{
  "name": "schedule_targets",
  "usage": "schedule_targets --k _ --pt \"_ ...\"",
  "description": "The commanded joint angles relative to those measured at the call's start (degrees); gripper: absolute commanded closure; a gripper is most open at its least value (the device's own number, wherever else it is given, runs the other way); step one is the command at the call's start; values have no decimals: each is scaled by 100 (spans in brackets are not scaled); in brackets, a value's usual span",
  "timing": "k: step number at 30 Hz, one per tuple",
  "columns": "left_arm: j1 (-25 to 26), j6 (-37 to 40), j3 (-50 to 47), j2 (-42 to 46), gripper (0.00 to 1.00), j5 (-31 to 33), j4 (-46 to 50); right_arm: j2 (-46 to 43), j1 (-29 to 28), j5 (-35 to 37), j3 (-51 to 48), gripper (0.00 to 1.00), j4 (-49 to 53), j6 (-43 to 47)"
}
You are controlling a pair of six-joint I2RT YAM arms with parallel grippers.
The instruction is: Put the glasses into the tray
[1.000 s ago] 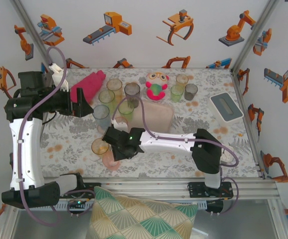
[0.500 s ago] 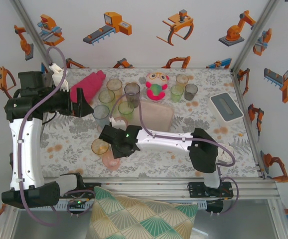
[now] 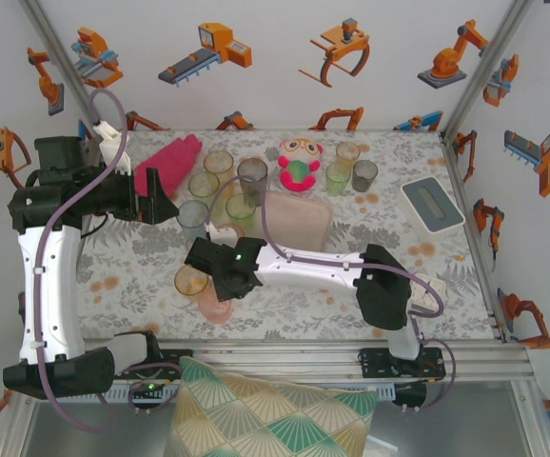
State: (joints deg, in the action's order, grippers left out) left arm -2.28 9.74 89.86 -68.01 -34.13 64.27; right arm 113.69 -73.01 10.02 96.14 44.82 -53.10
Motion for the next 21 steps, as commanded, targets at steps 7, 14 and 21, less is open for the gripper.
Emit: schedule_targets --k 7,14,21 --pt "-20 40 35 60 3 -94 36 188 -20 173 212 78 288 121" --pt "-25 35 26 69 3 -94 40 223 -22 189 257 77 331 155" --pt "-20 19 25 82 3 -99 33 329 -25 201 418 87 383 256"
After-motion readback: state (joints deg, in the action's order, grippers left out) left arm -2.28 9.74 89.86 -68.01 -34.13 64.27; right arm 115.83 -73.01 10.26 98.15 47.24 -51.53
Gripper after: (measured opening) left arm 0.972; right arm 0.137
